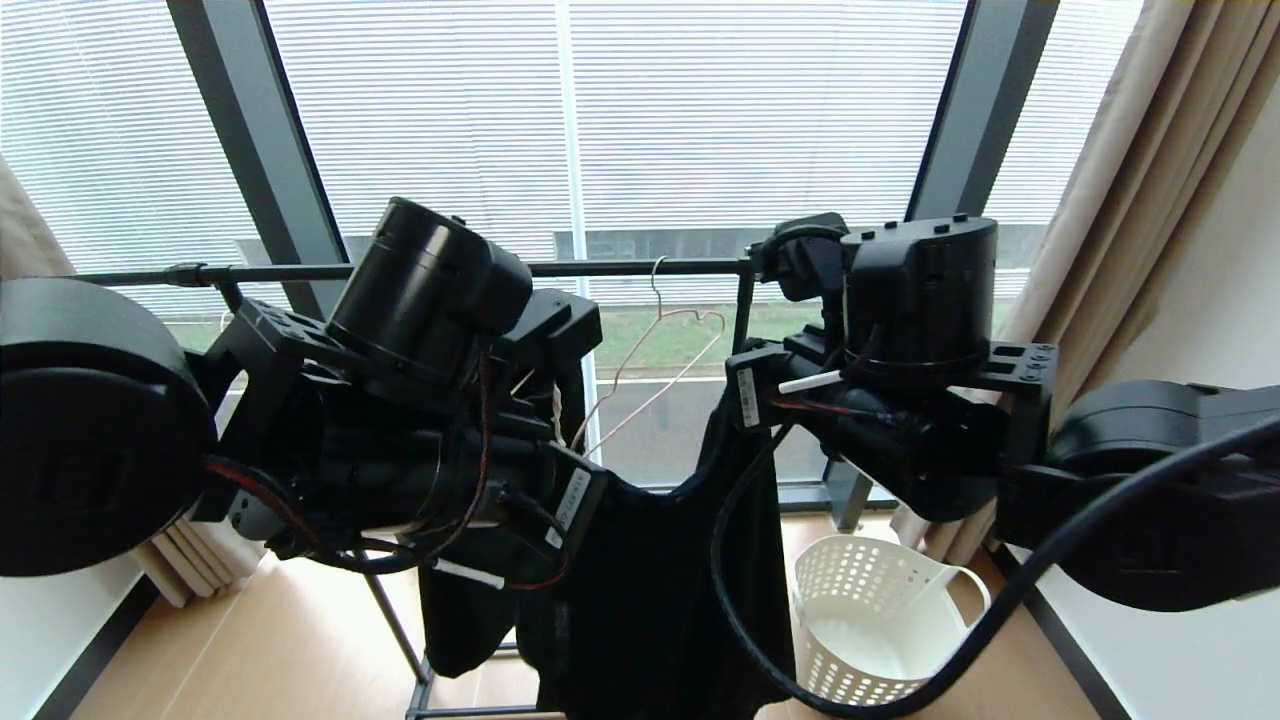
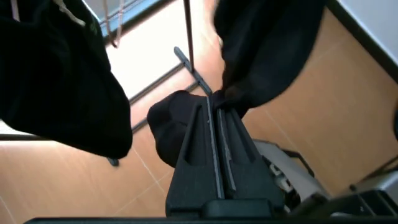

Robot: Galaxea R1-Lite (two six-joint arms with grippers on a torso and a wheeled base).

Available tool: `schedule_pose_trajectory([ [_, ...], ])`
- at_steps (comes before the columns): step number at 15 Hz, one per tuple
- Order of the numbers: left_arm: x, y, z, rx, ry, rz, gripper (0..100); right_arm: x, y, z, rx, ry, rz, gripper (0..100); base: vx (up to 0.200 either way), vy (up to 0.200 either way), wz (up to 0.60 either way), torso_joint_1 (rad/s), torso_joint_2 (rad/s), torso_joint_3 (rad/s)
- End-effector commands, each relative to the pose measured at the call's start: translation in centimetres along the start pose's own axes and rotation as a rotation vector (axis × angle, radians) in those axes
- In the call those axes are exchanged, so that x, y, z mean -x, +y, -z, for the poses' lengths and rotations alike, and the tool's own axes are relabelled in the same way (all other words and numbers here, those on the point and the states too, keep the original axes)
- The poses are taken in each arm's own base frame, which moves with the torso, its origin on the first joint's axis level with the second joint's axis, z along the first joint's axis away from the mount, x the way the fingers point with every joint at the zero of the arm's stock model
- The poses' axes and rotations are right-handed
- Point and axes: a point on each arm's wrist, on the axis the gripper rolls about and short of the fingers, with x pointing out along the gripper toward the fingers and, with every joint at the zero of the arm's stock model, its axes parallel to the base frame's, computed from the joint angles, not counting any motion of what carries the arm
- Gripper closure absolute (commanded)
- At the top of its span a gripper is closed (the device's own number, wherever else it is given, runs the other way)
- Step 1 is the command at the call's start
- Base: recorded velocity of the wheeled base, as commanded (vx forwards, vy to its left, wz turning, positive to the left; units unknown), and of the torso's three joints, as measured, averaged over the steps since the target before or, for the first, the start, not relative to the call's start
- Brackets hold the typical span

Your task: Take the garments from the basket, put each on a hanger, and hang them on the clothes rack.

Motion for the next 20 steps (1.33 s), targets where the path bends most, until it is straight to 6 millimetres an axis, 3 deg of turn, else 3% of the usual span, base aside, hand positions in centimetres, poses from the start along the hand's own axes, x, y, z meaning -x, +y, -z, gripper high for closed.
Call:
schedule_pose_trajectory([
  [1, 0.0, -1.7, 1.0, -0.019, 0.027, 0.042, 100, -3.0, 2.0, 0.1, 0.0, -0.003, 0.008, 100, 0.0, 0.0, 0.0, 0.0, 0.0, 0.0],
  [5, -1.7, -4.7, 0.8, 0.011, 0.017, 0.112, 100, -5.0, 3.4, -1.0, -0.026, -0.046, 0.025, 100, 0.0, 0.0, 0.0, 0.0, 0.0, 0.0],
  [11, -1.8, -5.4, 0.5, 0.055, -0.017, 0.13, 100, -4.6, 3.3, -1.4, -0.04, -0.058, 0.022, 100, 0.0, 0.0, 0.0, 0.0, 0.0, 0.0],
  [14, -0.6, -3.9, 0.7, 0.084, -0.036, 0.096, 100, -2.4, 0.5, -2.6, -0.091, -0.076, 0.05, 100, 0.0, 0.0, 0.0, 0.0, 0.0, 0.0],
  [16, -0.1, -1.6, 1.2, 0.128, -0.04, 0.043, 100, 0.3, -2.4, -2.2, -0.092, -0.063, 0.077, 100, 0.0, 0.0, 0.0, 0.0, 0.0, 0.0],
  [17, -0.1, -1.5, 1.1, 0.129, -0.042, 0.042, 100, 0.3, -2.5, -2.2, -0.092, -0.062, 0.079, 100, 0.0, 0.0, 0.0, 0.0, 0.0, 0.0],
  [18, -0.1, -0.2, 1.0, 0.156, -0.05, 0.008, 100, 2.2, -3.8, -1.3, -0.08, -0.043, 0.087, 100, 0.0, 0.0, 0.0, 0.0, 0.0, 0.0],
  [20, -0.4, 0.7, 0.3, 0.171, -0.092, -0.013, 100, 3.6, -4.6, -0.4, -0.057, -0.017, 0.087, 100, 0.0, 0.0, 0.0, 0.0, 0.0, 0.0],
])
